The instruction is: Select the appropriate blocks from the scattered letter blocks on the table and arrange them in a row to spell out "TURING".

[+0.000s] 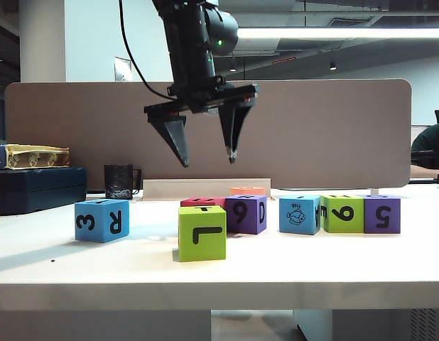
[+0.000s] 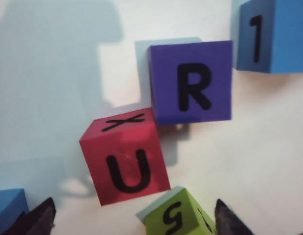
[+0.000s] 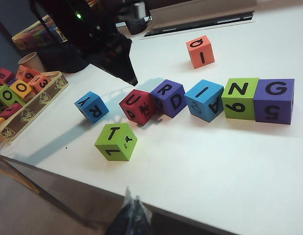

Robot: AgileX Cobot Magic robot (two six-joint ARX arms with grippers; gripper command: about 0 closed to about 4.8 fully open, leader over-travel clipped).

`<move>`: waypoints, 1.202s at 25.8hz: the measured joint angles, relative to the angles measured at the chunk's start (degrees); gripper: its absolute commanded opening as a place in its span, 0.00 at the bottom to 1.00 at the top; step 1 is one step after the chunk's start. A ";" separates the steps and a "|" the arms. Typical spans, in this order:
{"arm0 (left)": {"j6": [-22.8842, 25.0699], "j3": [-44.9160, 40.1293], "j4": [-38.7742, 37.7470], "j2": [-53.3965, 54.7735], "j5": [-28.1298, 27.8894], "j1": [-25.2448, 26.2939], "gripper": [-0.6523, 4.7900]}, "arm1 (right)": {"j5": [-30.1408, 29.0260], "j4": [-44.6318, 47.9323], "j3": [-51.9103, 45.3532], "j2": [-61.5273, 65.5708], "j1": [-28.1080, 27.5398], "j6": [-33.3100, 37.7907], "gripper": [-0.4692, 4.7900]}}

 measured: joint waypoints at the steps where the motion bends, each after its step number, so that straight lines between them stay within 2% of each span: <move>1: -0.02 -0.48 0.04 0.13 -0.09 0.04 0.88 | 0.00 -0.02 0.00 0.00 0.00 0.00 0.09; 7: -0.20 -8.17 0.48 0.46 -0.17 0.07 0.88 | 0.00 0.85 0.00 0.00 0.00 0.00 0.09; 13: -1.18 -12.72 6.23 0.50 -0.22 -0.02 0.82 | -0.02 1.40 0.00 0.00 0.00 0.00 0.09; 14: -1.29 -12.98 6.58 0.52 -0.22 -0.02 0.73 | 0.00 1.38 0.00 0.00 0.02 0.00 0.09; 15: -1.29 -13.00 6.82 0.52 -0.22 0.00 0.69 | 0.00 1.44 0.00 0.00 0.02 0.00 0.09; 26: -1.40 -13.00 9.31 0.50 -4.31 0.20 0.68 | -0.02 1.51 0.00 0.00 0.02 0.00 0.09; 27: -1.40 -13.00 9.66 0.50 -4.55 0.24 0.67 | -0.02 1.51 0.00 0.00 0.02 0.00 0.09; 28: -1.36 -13.00 10.51 0.50 -4.70 0.35 0.61 | -0.02 1.51 0.00 0.00 0.02 0.00 0.09; 31: -1.33 -13.03 12.39 0.50 -4.76 0.50 0.58 | -0.02 1.51 0.00 0.00 0.02 0.00 0.09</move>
